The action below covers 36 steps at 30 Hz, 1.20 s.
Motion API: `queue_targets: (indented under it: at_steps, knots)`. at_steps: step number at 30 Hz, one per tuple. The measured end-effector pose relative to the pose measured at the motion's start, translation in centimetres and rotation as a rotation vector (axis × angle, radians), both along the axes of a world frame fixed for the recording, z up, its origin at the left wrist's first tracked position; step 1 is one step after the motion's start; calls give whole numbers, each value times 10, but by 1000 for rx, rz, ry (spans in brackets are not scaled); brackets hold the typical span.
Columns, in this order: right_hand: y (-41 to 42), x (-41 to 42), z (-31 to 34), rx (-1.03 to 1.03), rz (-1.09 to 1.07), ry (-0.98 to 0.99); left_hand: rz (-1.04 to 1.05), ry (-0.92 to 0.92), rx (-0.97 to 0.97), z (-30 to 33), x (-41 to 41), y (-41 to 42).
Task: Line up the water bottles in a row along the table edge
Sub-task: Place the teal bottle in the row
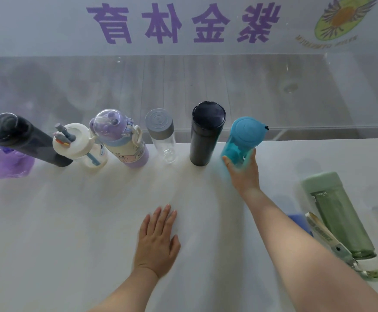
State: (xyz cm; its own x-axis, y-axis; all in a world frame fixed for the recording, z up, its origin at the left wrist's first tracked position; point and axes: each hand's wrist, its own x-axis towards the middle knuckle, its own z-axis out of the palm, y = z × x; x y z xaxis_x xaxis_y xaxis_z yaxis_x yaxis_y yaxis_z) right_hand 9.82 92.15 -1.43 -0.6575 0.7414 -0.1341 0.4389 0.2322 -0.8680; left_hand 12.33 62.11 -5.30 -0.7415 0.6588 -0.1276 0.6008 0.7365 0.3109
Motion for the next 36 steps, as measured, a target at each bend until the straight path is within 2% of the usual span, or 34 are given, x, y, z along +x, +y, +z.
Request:
queue_targets:
  at_steps: [7, 17, 24, 29, 36]
  knots:
    - [1, -4, 4, -10, 1, -15, -4, -7, 0, 0, 0, 0]
    - [-13, 20, 16, -54, -28, -137, -18, -28, -7, 1, 0, -1]
    - [-38, 94, 40, 46, 11, -214, -32, -43, -28, 4, 0, -2]
    - [-41, 162, 52, 146, 122, -299, -59, -55, -20, 5, -2, -5]
    - [-15, 234, 55, 447, 195, -240, -4, -47, 2, 4, 0, -2]
